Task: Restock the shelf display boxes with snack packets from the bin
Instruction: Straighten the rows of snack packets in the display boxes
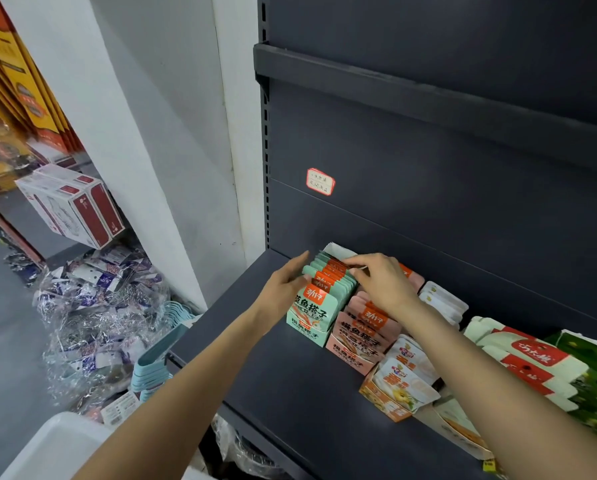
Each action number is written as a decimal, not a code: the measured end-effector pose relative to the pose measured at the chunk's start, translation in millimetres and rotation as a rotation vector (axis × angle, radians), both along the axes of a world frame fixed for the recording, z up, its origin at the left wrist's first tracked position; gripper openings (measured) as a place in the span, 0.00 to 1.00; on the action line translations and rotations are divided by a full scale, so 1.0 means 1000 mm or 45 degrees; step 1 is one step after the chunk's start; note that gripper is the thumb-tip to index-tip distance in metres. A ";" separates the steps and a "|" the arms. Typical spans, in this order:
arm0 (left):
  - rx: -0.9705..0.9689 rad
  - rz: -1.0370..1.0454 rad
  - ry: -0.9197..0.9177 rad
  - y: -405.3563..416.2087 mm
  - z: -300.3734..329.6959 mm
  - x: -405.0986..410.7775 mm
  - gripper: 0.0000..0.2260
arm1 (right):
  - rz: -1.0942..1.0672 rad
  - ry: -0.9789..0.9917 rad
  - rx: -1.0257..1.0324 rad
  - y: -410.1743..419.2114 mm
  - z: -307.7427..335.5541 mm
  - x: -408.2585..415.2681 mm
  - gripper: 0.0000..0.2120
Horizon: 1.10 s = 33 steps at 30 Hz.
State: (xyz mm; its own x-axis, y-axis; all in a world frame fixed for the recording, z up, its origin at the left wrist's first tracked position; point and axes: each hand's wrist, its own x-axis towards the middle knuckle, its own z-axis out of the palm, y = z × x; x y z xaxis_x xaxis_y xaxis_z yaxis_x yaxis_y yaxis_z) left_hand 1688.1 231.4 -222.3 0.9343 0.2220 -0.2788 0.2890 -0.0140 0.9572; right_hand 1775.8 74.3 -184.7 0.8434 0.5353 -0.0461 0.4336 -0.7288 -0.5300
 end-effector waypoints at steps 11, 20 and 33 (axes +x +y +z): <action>1.112 -0.445 -0.263 -0.009 0.003 0.000 0.21 | -0.057 0.020 -0.046 0.000 -0.002 0.006 0.15; 1.393 -0.423 -0.454 0.015 -0.002 -0.015 0.16 | 0.090 -0.233 -0.124 0.001 -0.008 -0.004 0.12; 1.445 -0.419 -0.452 0.023 0.002 -0.026 0.12 | -0.003 -0.219 -0.301 0.006 -0.009 0.000 0.15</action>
